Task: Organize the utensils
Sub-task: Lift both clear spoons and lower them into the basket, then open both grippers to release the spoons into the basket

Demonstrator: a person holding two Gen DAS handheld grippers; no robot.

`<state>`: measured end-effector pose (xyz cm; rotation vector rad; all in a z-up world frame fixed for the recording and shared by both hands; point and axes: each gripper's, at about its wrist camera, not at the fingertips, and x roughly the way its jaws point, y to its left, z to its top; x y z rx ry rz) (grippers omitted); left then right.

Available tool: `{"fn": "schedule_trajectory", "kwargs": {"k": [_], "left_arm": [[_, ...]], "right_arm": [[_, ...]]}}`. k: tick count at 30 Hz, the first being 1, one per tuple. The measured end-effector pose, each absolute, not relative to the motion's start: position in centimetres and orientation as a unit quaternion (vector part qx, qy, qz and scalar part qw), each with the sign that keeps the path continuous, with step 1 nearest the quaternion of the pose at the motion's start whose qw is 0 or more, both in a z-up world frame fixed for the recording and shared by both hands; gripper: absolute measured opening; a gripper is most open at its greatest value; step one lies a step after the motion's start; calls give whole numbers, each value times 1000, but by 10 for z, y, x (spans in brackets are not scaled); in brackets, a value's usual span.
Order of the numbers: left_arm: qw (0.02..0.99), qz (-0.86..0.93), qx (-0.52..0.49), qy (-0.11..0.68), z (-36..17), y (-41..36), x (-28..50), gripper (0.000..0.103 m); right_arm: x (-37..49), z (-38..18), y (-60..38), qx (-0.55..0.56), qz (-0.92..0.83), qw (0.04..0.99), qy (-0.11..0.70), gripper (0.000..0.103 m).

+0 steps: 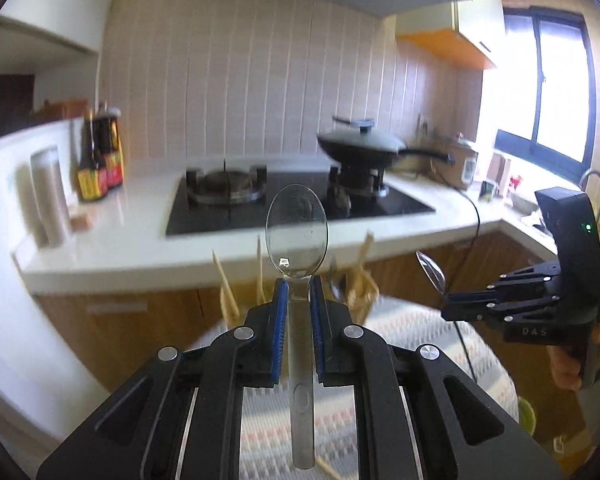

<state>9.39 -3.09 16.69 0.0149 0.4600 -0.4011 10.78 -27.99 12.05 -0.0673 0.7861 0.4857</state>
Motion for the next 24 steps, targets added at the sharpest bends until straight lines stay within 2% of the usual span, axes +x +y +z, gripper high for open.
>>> {"fn": "schedule_trajectory", "kwargs": {"k": [6, 14, 19, 24], "left_arm": [[961, -204, -18, 183, 179, -34, 131, 10], [963, -216, -66, 144, 161, -19, 185, 10], [969, -204, -80, 113, 148, -18, 204, 10], [974, -187, -86, 96, 135, -18, 217, 10]], "right_arm": [[151, 141, -280, 15, 237, 914, 329, 10], [183, 152, -264, 30, 233, 938, 253, 10], [197, 145, -263, 39, 220, 954, 199, 10], [213, 130, -266, 55, 214, 957, 190, 10]]}}
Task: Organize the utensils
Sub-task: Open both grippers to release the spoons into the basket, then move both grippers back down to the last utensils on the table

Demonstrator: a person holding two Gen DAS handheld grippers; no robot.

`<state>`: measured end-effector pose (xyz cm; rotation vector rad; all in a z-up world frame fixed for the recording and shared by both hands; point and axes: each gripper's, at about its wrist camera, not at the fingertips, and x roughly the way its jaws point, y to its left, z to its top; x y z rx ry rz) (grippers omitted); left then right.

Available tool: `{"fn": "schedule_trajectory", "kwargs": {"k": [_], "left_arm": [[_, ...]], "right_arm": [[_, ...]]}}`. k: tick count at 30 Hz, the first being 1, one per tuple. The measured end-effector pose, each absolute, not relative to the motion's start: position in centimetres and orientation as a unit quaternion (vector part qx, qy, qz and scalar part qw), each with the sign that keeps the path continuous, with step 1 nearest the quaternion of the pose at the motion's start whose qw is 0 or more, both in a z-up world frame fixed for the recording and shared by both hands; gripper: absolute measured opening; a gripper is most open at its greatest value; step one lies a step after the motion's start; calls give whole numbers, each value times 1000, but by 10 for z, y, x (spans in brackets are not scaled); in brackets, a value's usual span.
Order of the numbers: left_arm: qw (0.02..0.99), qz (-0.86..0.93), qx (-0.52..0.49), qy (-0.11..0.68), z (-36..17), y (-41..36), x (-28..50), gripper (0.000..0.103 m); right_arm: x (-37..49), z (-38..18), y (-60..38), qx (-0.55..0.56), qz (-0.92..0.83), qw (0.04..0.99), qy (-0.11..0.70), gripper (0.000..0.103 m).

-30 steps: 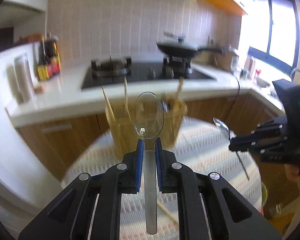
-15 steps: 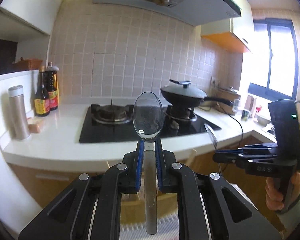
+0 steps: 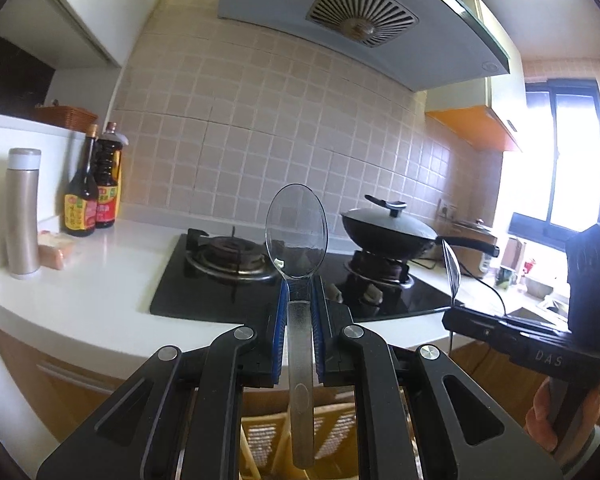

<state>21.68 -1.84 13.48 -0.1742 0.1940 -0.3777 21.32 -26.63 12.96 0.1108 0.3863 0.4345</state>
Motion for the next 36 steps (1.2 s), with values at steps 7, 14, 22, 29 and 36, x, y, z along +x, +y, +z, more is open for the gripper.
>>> {"fn": "schedule_trajectory", "kwargs": {"k": [7, 14, 22, 29, 36], "left_arm": [[977, -177, -87, 83, 116, -22, 223, 10], [973, -189, -97, 92, 108, -16, 221, 22], [964, -206, -124, 109, 114, -1, 194, 42], [962, -216, -123, 117, 127, 2, 152, 44], [958, -231, -89, 143, 131, -11, 111, 48]], "right_arm": [[221, 107, -264, 46, 204, 962, 175, 10], [218, 96, -264, 34, 207, 960, 184, 17], [188, 95, -273, 29, 211, 955, 207, 24], [156, 95, -280, 18, 205, 943, 262, 24], [127, 77, -281, 6, 195, 915, 353, 24]]}}
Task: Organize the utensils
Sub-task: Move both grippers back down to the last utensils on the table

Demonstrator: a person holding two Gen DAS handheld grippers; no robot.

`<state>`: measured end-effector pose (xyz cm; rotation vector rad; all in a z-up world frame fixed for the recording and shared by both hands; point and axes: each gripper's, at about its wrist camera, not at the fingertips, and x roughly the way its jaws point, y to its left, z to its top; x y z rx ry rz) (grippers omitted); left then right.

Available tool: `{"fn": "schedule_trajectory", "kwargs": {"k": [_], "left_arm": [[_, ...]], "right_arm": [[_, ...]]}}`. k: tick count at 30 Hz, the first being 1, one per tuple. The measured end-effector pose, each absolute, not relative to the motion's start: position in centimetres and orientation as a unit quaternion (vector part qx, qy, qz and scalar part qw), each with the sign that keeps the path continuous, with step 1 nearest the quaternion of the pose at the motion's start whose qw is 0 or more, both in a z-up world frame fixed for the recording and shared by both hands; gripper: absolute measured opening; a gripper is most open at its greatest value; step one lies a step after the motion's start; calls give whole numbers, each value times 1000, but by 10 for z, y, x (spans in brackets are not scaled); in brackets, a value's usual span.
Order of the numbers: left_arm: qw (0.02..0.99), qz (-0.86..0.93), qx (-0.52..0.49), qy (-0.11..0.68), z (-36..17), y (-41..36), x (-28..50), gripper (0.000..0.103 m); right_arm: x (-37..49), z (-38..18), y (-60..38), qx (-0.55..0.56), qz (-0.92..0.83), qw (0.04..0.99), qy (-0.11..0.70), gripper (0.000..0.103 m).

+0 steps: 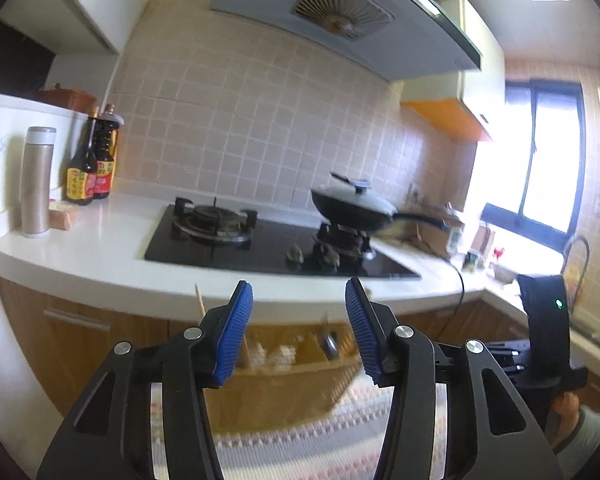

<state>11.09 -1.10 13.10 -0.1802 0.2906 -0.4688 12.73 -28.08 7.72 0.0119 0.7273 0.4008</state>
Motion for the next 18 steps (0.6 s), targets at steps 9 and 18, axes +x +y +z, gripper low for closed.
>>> {"fn": "schedule_trajectory", "kwargs": {"k": [9, 18], "left_arm": [[946, -247, -26, 206, 98, -33, 65, 58], [876, -211, -53, 431, -8, -32, 60, 58]], "right_arm": [[102, 39, -294, 8, 165, 872, 461, 24], [75, -29, -297, 20, 149, 800, 581, 24]]}}
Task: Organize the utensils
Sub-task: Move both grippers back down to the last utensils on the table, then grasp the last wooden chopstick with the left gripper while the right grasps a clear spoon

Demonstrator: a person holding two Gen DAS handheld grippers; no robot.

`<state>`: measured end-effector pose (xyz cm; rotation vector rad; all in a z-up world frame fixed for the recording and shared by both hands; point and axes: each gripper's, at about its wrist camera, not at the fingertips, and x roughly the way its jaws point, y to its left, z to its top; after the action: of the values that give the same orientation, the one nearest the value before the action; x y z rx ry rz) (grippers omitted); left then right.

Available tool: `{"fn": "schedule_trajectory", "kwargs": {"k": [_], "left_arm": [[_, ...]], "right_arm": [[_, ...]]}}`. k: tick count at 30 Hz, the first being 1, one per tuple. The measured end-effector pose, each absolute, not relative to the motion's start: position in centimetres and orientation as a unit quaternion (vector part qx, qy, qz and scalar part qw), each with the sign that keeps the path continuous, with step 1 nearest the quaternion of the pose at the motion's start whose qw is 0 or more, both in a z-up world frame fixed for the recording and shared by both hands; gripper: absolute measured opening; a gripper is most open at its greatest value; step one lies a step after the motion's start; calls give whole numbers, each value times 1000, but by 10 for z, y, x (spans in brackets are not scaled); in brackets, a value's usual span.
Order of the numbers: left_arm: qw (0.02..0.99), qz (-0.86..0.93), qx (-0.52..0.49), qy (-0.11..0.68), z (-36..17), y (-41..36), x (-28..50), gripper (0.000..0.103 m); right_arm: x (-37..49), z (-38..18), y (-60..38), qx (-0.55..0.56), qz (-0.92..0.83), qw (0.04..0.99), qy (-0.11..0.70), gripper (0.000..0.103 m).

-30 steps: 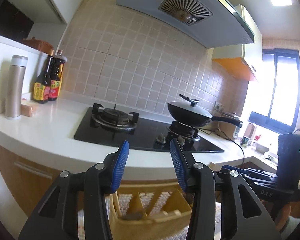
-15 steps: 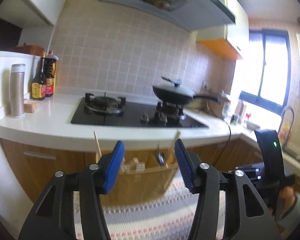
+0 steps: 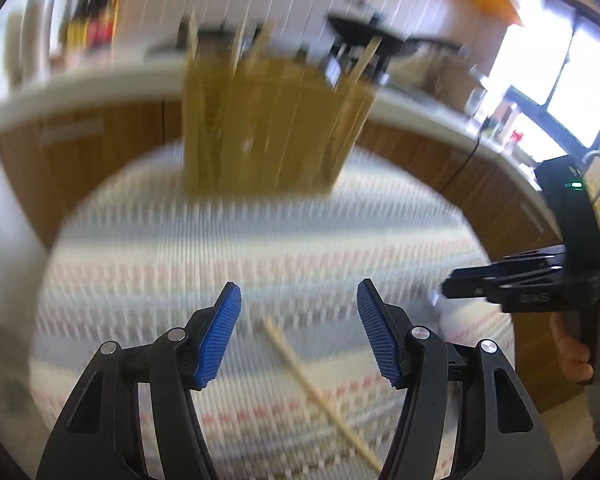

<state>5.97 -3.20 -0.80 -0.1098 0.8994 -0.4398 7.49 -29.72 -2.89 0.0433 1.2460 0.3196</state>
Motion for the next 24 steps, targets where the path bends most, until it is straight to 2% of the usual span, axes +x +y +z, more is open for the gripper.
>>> {"fn": "schedule_trajectory", "kwargs": {"k": [5, 10, 13, 15, 16, 18, 20, 24], "left_arm": [[836, -214, -57, 502, -40, -32, 60, 57], [821, -209, 6, 532, -57, -52, 53, 52], [823, -200, 61, 529, -58, -64, 47, 44], [822, -196, 95, 527, -60, -70, 43, 32], [821, -194, 111, 525, -60, -76, 42, 30], [820, -196, 131, 522, -60, -80, 40, 16], [816, -204, 133, 524, -60, -80, 38, 11], [806, -224, 111, 536, -57, -69, 43, 7]], "right_arm": [[61, -52, -305, 50, 139, 770, 620, 24], [54, -64, -312, 96, 132, 747, 645, 24], [56, -66, -306, 83, 124, 751, 643, 24], [57, -69, -299, 77, 122, 751, 645, 24], [57, -70, -295, 69, 120, 753, 643, 24], [58, -66, -284, 41, 115, 762, 636, 19], [59, -67, -279, 19, 111, 765, 634, 12], [56, -68, -267, -18, 112, 769, 629, 12]]}}
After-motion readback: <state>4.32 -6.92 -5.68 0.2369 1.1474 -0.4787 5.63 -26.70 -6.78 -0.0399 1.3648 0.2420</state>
